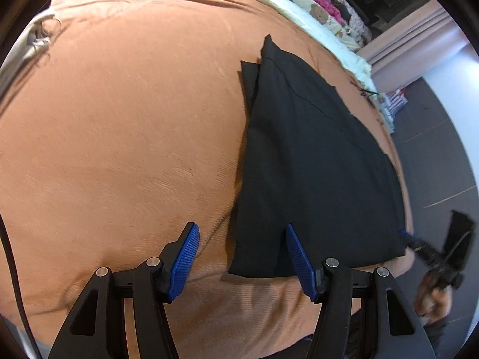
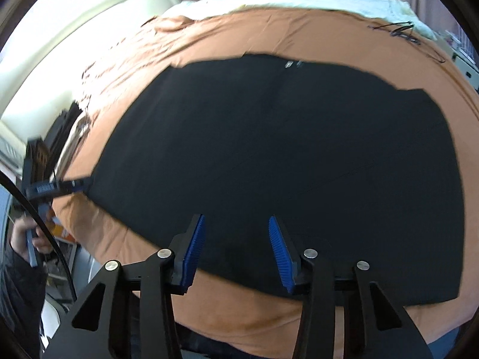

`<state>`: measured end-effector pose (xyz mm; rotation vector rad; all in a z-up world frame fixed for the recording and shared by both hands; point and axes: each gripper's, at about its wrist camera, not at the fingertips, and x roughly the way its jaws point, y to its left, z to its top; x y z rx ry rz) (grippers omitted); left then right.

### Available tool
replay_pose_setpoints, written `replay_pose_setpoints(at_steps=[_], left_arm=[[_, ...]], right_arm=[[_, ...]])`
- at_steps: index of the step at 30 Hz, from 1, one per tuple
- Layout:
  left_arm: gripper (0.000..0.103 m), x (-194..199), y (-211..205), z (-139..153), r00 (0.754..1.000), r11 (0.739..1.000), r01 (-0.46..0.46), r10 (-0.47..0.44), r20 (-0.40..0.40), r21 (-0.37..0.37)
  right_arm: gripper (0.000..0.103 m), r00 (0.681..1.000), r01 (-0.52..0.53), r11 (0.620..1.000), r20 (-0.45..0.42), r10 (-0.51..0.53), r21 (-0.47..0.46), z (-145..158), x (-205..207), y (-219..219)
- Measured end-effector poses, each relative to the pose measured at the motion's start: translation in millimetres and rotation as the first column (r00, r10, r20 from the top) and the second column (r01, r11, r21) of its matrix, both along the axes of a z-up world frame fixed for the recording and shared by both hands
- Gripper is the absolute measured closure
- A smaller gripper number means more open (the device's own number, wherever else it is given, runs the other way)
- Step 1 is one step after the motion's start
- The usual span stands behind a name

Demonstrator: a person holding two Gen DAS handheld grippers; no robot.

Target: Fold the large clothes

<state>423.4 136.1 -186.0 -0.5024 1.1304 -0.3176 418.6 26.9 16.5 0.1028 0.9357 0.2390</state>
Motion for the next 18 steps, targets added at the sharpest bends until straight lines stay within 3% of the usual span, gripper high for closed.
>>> replay_pose_setpoints(at_steps=[9, 14, 18], left_arm=[[0.041, 10, -4, -15, 0.999, 0.988, 0.032, -0.037, -0.030, -0.150], [0.041, 12, -13, -23, 0.997, 0.988, 0.050, -0.057, -0.045, -0.149], [0.054, 10, -17, -23, 0.998, 0.989, 0.021, -0.030, -0.057, -0.148]], right_arm=[[0.073, 0.997, 0.058, 0.998, -0.058, -0.058, -0.001, -42, 12, -11], [0.075, 0.995, 0.072, 0.996, -0.060, -0.075, -0.045, -39, 19, -12], [0.079, 0.994, 0.085, 0.994, -0.057, -0.089, -0.061, -33, 40, -15]])
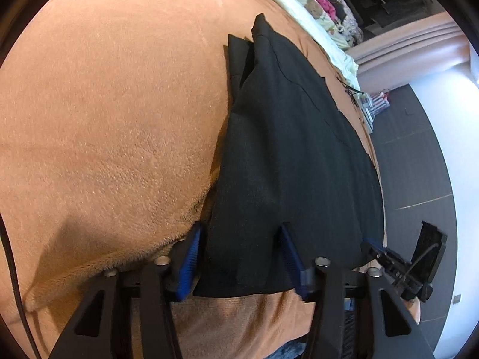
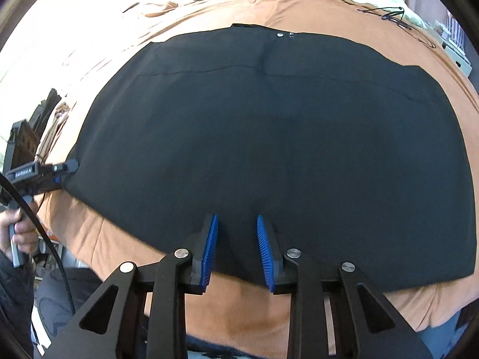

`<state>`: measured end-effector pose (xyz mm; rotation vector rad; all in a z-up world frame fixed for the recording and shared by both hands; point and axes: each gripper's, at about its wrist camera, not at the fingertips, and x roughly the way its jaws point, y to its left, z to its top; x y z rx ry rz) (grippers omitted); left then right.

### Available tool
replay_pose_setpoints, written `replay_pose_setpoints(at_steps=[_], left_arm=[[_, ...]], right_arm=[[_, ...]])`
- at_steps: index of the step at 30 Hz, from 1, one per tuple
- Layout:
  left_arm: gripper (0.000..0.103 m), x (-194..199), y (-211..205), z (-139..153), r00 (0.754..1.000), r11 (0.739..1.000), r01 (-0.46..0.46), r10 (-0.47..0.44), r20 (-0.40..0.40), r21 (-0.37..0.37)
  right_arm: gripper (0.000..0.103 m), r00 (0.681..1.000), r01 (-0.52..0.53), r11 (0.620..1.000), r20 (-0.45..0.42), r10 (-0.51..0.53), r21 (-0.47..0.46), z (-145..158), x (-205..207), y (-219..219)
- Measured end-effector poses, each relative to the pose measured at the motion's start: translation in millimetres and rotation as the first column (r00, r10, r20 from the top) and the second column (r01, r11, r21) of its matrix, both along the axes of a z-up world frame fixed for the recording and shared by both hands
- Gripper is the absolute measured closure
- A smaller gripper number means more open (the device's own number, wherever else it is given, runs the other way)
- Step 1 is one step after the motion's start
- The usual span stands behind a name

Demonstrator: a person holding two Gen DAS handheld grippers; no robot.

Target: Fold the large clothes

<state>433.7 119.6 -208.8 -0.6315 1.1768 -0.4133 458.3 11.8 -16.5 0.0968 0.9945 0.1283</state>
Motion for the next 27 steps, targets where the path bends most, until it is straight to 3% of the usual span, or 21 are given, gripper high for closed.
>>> replay_pose_setpoints(at_steps=[10, 14, 19, 27], left_arm=[[0.061, -7, 5, -1, 0.994, 0.995, -0.103, 0.103, -0.025, 0.000], [0.061, -12, 14, -2, 0.983, 0.984, -0.177, 0.176, -0.052, -0.016], [0.061, -20, 17, -4, 0.968, 0.970, -0.242, 0.241, -0.068, -0.009], [0.061, -18, 12, -3, 0.961, 0.965, -0.262, 0.261, -0.087, 0.005]], right_arm=[[0.083, 0.995, 0.097, 0.994, -0.012, -0.097, -0.043, -19, 94, -9], [0.091, 0.992, 0.123, 0.991, -0.004, -0.123, -0.045, -24, 134, -7], [0.092, 0.993, 0.119, 0.991, 0.006, -0.119, -0.052, -29, 172, -12], [0.092, 0.992, 0.123, 0.991, 0.005, -0.123, -0.060, -40, 230, -20]])
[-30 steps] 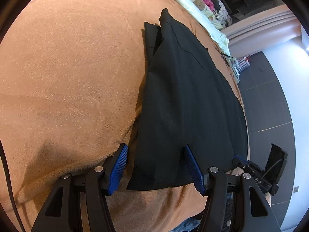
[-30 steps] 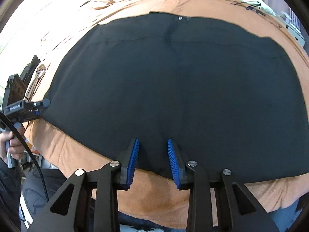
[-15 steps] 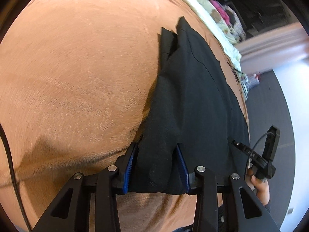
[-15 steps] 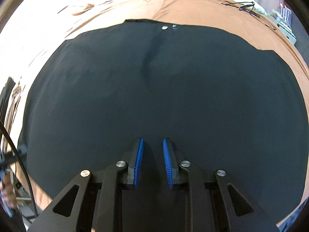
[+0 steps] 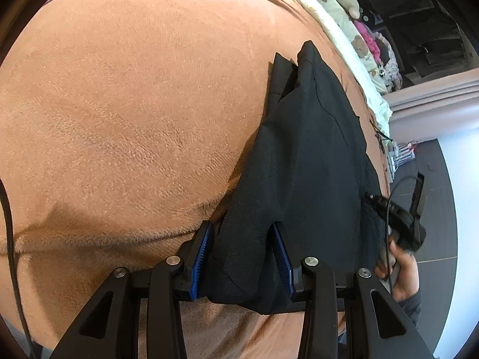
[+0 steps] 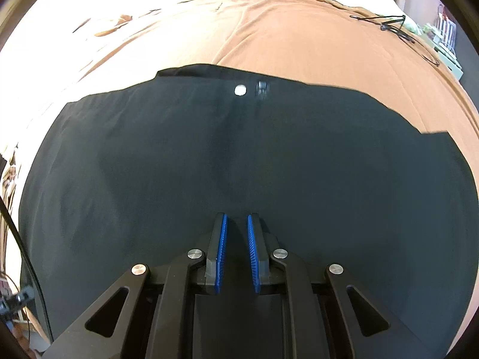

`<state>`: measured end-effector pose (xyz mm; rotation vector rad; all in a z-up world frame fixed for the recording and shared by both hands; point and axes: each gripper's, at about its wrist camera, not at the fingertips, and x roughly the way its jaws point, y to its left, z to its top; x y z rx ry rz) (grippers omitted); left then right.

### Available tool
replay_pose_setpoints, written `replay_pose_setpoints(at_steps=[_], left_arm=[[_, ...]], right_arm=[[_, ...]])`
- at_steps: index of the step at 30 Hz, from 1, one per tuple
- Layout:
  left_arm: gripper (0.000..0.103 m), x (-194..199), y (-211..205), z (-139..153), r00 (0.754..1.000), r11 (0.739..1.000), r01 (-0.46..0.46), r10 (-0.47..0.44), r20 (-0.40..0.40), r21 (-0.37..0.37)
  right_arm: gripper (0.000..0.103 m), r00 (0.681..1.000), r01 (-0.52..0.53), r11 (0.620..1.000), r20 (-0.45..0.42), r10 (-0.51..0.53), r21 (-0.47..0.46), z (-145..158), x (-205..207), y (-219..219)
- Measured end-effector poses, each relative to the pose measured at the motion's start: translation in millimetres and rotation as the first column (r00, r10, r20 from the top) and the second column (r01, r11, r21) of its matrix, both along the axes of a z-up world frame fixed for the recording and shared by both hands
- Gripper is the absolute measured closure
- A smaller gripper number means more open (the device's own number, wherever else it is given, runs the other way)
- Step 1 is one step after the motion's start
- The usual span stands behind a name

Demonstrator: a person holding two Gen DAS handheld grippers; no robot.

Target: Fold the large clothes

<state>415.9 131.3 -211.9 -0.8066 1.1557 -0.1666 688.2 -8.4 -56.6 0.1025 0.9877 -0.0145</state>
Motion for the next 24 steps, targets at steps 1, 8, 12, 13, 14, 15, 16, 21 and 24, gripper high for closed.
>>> replay_pose_setpoints(at_steps=[1, 8, 12, 13, 14, 15, 16, 21, 24], left_arm=[[0.061, 0, 0, 0, 1.000, 1.000, -0.005, 0.005, 0.000, -0.003], [0.071, 2, -3, 0, 1.000, 1.000, 0.001, -0.001, 0.006, -0.001], [0.082, 1, -2, 7, 1.000, 1.000, 0.009, -0.009, 0.010, -0.030], [0.084, 1, -3, 11, 1.000, 0.999, 0.010, -0.010, 0.014, -0.033], [0.085, 1, -4, 16, 1.000, 0.999, 0.012, -0.012, 0.021, -0.034], [0.085, 1, -5, 21, 0.999, 0.999, 0.016, -0.015, 0.028, -0.032], [0.086, 2, -6, 28, 0.999, 0.999, 0.022, -0.021, 0.041, -0.029], [0.089, 4, -14, 63, 0.992, 0.998, 0.056, -0.051, 0.117, -0.040], [0.090, 8, -22, 85, 0.984, 0.995, 0.083, -0.074, 0.162, -0.053]], right_arm=[[0.092, 1.000, 0.001, 1.000, 0.001, -0.001, 0.000, -3, 10, -1], [0.092, 1.000, 0.023, 0.998, -0.013, -0.022, 0.066, -1, 40, -12], [0.092, 0.999, -0.001, 0.997, 0.035, -0.002, 0.073, 9, 12, -15], [0.092, 0.999, -0.010, 0.998, 0.041, 0.007, 0.066, 9, 0, -14], [0.092, 0.999, -0.020, 0.998, 0.043, 0.017, 0.067, 12, 0, -20], [0.092, 0.999, -0.030, 0.997, 0.042, 0.027, 0.069, 13, -5, -19], [0.092, 0.998, -0.042, 0.996, 0.040, 0.040, 0.074, 11, -13, -19], [0.092, 0.998, -0.062, 0.993, 0.032, 0.059, 0.105, 0, -50, -23], [0.091, 0.997, -0.070, 0.988, 0.035, 0.065, 0.141, -13, -68, -20]])
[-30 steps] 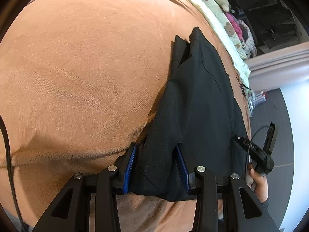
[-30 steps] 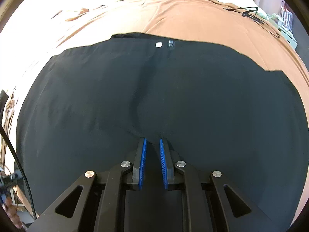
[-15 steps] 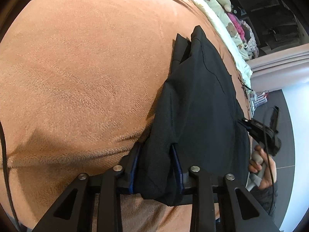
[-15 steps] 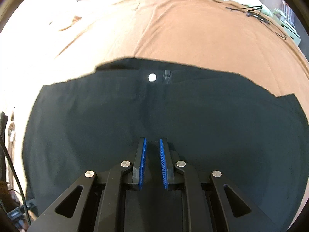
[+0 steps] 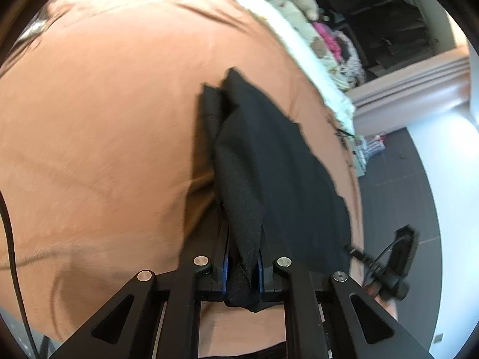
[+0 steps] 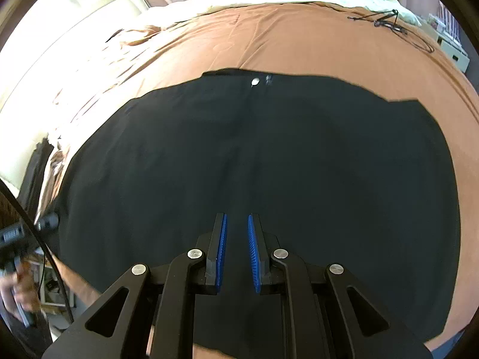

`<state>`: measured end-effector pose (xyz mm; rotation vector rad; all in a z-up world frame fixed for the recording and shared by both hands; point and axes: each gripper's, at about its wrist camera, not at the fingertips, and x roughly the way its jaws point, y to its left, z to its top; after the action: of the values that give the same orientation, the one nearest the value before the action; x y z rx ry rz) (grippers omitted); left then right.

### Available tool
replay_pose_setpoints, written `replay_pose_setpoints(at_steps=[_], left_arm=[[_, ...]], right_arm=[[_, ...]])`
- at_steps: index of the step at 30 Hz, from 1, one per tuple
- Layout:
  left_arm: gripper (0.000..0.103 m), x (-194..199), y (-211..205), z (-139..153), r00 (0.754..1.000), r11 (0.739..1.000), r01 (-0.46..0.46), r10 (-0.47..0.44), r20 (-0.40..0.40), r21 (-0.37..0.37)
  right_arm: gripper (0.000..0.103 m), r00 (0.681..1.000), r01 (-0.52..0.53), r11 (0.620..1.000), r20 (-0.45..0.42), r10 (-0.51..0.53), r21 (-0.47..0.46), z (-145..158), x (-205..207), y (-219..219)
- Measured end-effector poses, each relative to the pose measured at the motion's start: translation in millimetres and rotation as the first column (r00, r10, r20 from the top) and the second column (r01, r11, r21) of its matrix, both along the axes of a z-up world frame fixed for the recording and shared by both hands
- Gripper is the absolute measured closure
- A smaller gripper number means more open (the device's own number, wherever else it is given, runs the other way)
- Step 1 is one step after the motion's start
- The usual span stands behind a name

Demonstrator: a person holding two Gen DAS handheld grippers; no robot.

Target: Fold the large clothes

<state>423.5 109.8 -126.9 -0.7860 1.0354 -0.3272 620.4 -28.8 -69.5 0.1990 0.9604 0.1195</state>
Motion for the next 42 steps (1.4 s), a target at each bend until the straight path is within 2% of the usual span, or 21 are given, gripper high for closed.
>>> replay_pose_setpoints(at_steps=[4, 8, 11, 13, 14, 16, 20, 25, 31, 32, 34, 35, 36, 39, 42], left_arm=[[0.091, 4, -13, 26, 0.998, 0.999, 0.034, -0.034, 0.056, -0.015], [0.092, 10, -32, 49, 0.992, 0.997, 0.076, -0.073, 0.105, -0.018], [0.092, 13, -42, 62, 0.986, 0.995, 0.103, -0.099, 0.133, -0.021], [0.093, 15, -51, 70, 0.981, 0.991, 0.129, -0.123, 0.150, -0.029], [0.093, 16, -57, 75, 0.977, 0.989, 0.143, -0.138, 0.161, -0.026], [0.093, 19, -71, 84, 0.970, 0.985, 0.171, -0.166, 0.179, -0.017], [0.093, 23, -97, 100, 0.955, 0.976, 0.217, -0.210, 0.208, -0.009], [0.093, 26, -133, 122, 0.928, 0.959, 0.281, -0.277, 0.249, 0.020], [0.093, 34, -184, 145, 0.892, 0.934, 0.354, -0.354, 0.281, 0.053], [0.093, 35, -192, 147, 0.887, 0.929, 0.365, -0.366, 0.283, 0.058], [0.093, 38, -212, 151, 0.875, 0.918, 0.391, -0.394, 0.282, 0.070], [0.093, 40, -223, 152, 0.868, 0.911, 0.404, -0.409, 0.280, 0.079], [0.093, 42, -233, 151, 0.862, 0.905, 0.417, -0.424, 0.278, 0.089], [0.093, 47, -266, 148, 0.840, 0.882, 0.458, -0.471, 0.269, 0.115], [0.093, 52, -296, 139, 0.823, 0.859, 0.497, -0.512, 0.245, 0.124]], right_arm=[[0.091, 1.000, -0.009, 0.999, 0.009, 0.009, 0.043, -6, -20, 7], [0.091, 1.000, 0.004, 0.999, 0.029, -0.005, 0.051, -30, -35, 16], [0.091, 1.000, 0.001, 0.998, 0.013, -0.002, 0.064, -46, -41, 22], [0.091, 1.000, -0.015, 0.997, -0.010, 0.015, 0.075, -58, -40, 29], [0.091, 1.000, -0.006, 0.999, -0.014, 0.006, 0.037, -69, -38, 33], [0.091, 1.000, 0.007, 1.000, -0.012, -0.006, 0.022, -84, -33, 34], [0.091, 0.999, 0.040, 0.997, 0.003, -0.040, 0.070, -105, -33, 31], [0.091, 0.999, 0.038, 0.992, -0.013, -0.037, 0.121, -106, -23, 26], [0.091, 0.995, 0.074, 0.978, 0.050, -0.085, 0.196, -89, -42, -11], [0.089, 0.993, 0.087, 0.974, 0.063, -0.102, 0.210, -86, -46, -22], [0.075, 0.985, 0.123, 0.967, 0.091, -0.147, 0.225, -81, -55, -38], [0.058, 0.980, 0.138, 0.963, 0.109, -0.167, 0.231, -77, -60, -49], [0.046, 0.975, 0.152, 0.960, 0.126, -0.185, 0.235, -74, -65, -59], [0.045, 0.952, 0.199, 0.943, 0.177, -0.251, 0.268, -65, -88, -95], [0.045, 0.927, 0.261, 0.920, 0.189, -0.323, 0.293, -59, -118, -120]])
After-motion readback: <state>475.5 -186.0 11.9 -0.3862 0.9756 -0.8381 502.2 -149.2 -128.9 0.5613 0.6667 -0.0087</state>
